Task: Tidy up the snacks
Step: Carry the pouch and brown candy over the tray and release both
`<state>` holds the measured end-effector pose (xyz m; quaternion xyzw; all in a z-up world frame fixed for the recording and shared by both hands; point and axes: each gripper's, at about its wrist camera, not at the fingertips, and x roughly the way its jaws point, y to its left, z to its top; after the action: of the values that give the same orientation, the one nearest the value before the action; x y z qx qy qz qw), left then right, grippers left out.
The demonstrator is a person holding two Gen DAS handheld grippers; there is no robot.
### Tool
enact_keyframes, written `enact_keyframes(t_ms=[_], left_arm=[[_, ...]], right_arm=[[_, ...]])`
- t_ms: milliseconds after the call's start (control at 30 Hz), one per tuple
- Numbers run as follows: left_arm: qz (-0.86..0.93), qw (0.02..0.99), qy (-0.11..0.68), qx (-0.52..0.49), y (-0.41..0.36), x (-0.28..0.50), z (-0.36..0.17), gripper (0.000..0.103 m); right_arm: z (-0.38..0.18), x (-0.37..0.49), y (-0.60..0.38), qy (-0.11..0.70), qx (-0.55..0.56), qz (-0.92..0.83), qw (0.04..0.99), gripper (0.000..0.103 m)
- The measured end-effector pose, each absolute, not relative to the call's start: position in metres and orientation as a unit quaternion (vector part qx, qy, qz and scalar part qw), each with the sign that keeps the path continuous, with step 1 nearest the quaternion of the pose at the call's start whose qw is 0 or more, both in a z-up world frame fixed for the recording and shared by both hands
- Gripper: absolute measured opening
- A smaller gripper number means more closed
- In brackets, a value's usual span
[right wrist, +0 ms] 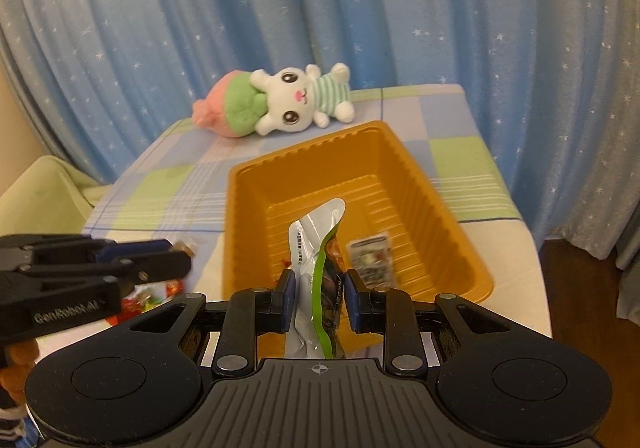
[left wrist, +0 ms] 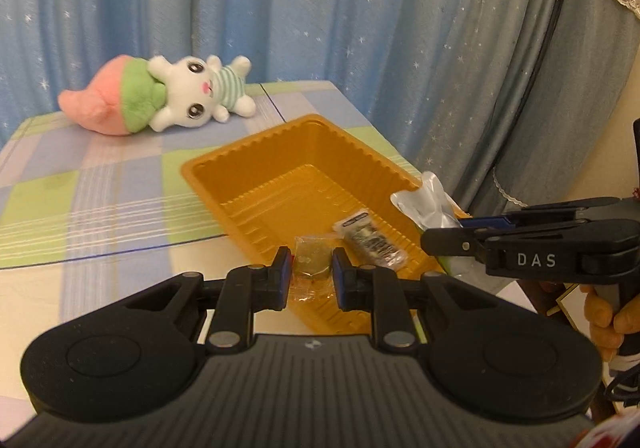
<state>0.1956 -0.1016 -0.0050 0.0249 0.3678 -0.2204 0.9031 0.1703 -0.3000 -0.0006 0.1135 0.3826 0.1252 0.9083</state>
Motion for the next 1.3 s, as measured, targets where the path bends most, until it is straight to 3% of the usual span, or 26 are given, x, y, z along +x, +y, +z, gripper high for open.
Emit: enact_keyframes(t_ms=[667, 1300], left_arm=[[-0.202, 0.886, 0.415, 0.037, -0.153, 0.236, -0.048, 0.021], [-0.119, 0.905, 0.409, -0.004, -0.09, 0.257, -0.02, 0.03]], right_arm=[[-0.015, 0.198, -0.335, 0.393, 0.132, 0.133, 0.9, 0.027], [-0.025, 0.241, -0.314, 0.404, 0.114, 0.166, 0.892, 0.027]])
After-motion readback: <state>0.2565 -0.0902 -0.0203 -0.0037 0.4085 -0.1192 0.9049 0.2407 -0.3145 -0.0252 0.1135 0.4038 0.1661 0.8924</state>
